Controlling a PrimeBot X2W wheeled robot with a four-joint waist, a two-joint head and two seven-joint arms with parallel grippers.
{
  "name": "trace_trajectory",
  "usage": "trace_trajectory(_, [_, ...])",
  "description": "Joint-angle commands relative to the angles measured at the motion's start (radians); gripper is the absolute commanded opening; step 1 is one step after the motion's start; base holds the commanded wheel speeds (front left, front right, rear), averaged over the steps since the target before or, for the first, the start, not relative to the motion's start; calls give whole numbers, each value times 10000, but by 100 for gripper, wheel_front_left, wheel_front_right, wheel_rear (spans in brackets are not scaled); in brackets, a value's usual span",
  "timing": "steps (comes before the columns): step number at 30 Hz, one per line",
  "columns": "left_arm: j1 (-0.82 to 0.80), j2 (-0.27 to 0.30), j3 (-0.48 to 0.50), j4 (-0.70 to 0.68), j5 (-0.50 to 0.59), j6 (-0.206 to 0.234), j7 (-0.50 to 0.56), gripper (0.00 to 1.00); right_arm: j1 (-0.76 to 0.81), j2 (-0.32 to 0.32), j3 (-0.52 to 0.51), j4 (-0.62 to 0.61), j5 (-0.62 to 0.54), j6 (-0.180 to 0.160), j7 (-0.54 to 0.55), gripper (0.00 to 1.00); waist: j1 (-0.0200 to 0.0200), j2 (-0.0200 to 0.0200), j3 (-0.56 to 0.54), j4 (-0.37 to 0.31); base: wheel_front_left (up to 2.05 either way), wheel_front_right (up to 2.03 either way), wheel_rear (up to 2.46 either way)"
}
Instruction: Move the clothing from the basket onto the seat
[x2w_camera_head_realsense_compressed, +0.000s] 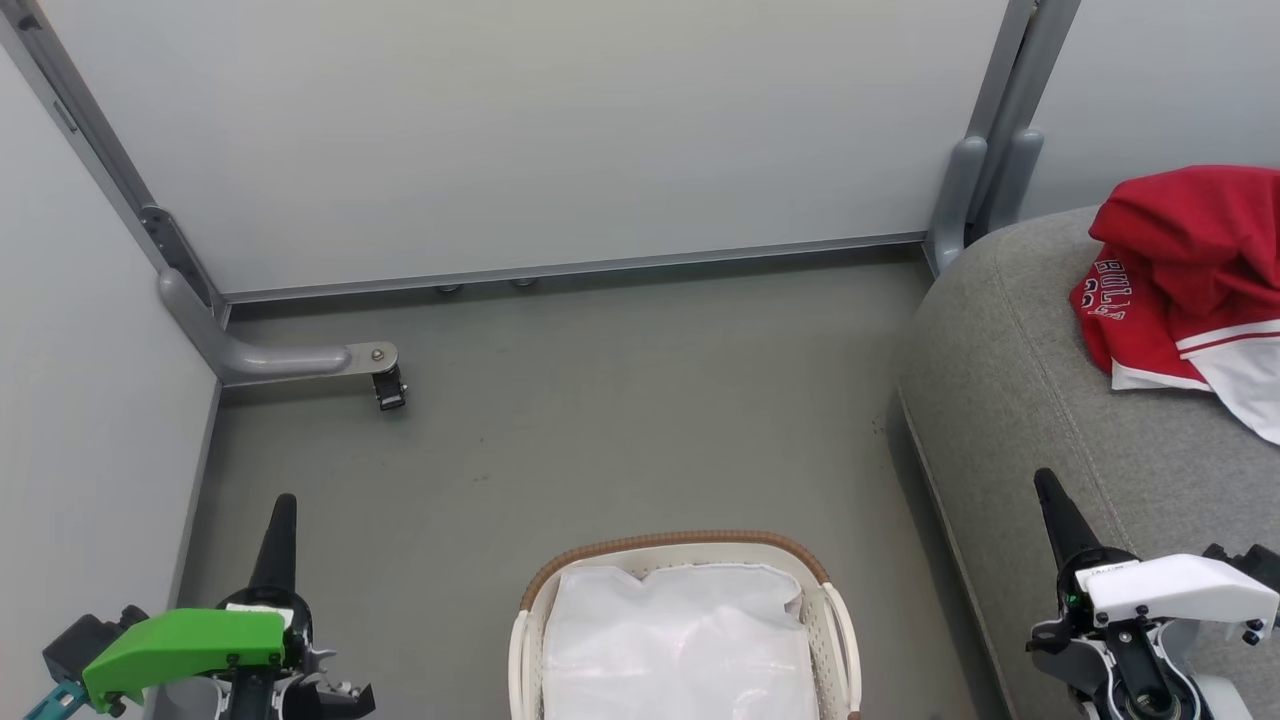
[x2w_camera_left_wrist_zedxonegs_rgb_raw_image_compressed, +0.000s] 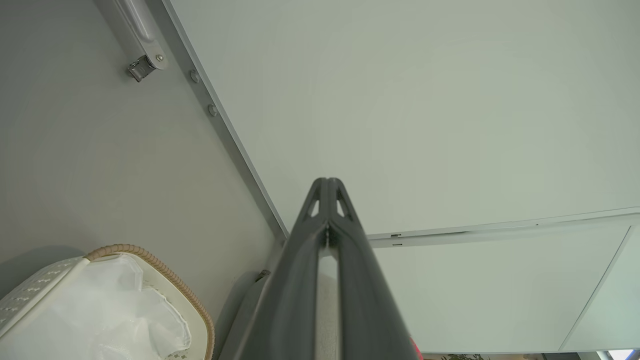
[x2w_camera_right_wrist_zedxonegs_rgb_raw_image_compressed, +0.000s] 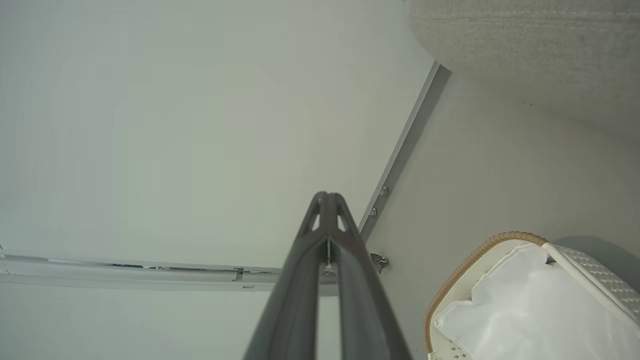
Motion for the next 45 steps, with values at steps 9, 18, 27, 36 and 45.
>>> trace_trajectory(9, [-309, 42, 171, -96, -787, -96, 229, 0, -192, -65, -107, -96, 875, -5, 231, 0, 0, 94, 2, -2, 0, 0, 0])
trace_trajectory(18, [-380, 44, 283, -107, -1377, -131, 411, 0, -210, -69, -160, -105, 1565, -4, 401, 0, 0, 102, 4, -4, 0, 0, 0])
trace_trajectory(27, [-447, 46, 380, -121, -1932, -174, 570, 0, -209, -74, -212, -116, 2208, -5, 560, 0, 0, 111, 6, -7, 0, 0, 0])
trace_trajectory(36, [-479, 48, 425, -120, -2207, -177, 665, 0, -221, -76, -237, -117, 2531, -5, 659, 0, 0, 116, 8, -8, 0, 0, 0])
trace_trajectory(45, [-479, 47, 424, -121, -2206, -175, 665, 0, -219, -76, -235, -117, 2531, -5, 658, 0, 0, 116, 8, -8, 0, 0, 0])
